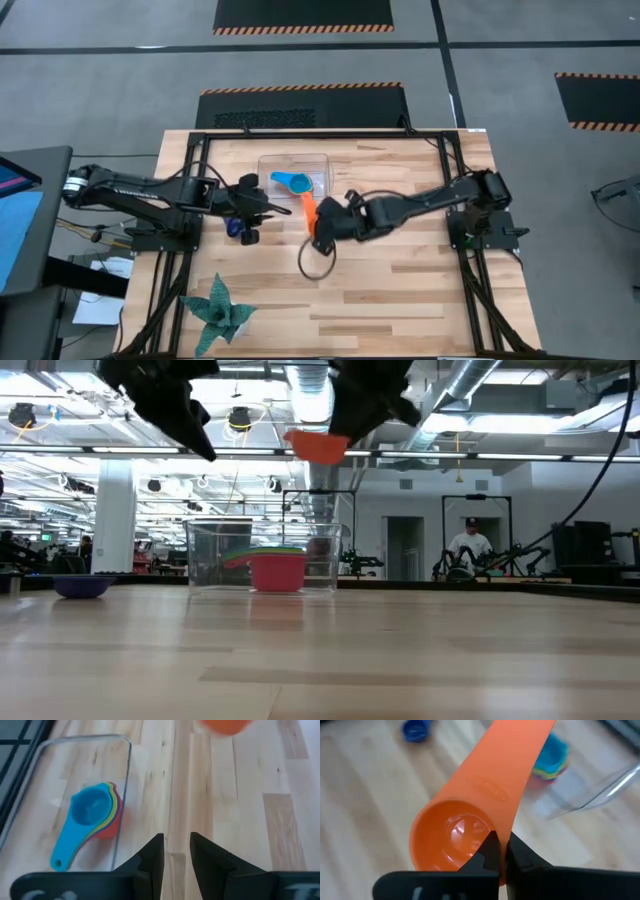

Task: Nest measuring cups in basket
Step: Stack the orange measuring cup on top of the light blue measuring cup into the transparent bin

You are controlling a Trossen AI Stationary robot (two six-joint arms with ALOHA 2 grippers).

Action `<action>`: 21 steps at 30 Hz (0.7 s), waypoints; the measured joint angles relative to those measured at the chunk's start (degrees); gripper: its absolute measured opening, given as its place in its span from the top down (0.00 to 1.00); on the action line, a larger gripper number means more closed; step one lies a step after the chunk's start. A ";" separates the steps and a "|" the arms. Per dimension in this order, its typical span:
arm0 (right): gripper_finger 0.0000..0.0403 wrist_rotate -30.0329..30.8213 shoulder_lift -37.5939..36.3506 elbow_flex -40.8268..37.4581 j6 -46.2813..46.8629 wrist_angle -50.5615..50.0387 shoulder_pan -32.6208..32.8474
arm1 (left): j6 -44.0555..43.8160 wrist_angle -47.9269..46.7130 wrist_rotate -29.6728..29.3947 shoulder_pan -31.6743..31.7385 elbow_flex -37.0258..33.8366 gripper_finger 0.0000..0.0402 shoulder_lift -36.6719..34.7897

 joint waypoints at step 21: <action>0.97 -16.69 0.31 0.00 -42.43 17.45 -20.78 | -5.72 -2.78 0.07 -0.11 1.26 0.79 -0.29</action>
